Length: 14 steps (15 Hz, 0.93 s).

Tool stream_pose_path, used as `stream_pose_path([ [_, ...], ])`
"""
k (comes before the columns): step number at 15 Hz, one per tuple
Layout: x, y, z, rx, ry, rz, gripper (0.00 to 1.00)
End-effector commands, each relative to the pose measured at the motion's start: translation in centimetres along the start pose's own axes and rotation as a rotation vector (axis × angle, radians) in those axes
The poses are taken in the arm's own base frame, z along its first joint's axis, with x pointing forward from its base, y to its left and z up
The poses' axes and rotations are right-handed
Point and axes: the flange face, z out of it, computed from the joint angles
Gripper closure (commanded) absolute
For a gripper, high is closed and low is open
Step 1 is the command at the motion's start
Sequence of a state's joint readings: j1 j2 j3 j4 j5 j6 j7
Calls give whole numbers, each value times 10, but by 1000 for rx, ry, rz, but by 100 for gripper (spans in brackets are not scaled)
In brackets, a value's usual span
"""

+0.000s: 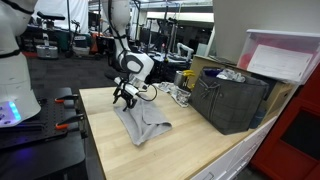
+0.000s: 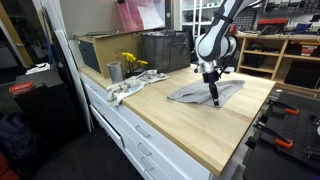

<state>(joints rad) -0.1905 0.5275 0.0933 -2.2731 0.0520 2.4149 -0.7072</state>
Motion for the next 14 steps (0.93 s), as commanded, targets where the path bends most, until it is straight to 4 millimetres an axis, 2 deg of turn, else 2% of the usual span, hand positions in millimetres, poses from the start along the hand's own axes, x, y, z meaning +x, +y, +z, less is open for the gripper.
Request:
stream_pose_path([
  [1,-5,6,-3,21,6,-9,49],
  [7,-13,13,-13,18,21,1,95],
  [8,-14,13,-15,14,23,1,99],
  [14,-17,2,-35,-17,25,-58,100],
])
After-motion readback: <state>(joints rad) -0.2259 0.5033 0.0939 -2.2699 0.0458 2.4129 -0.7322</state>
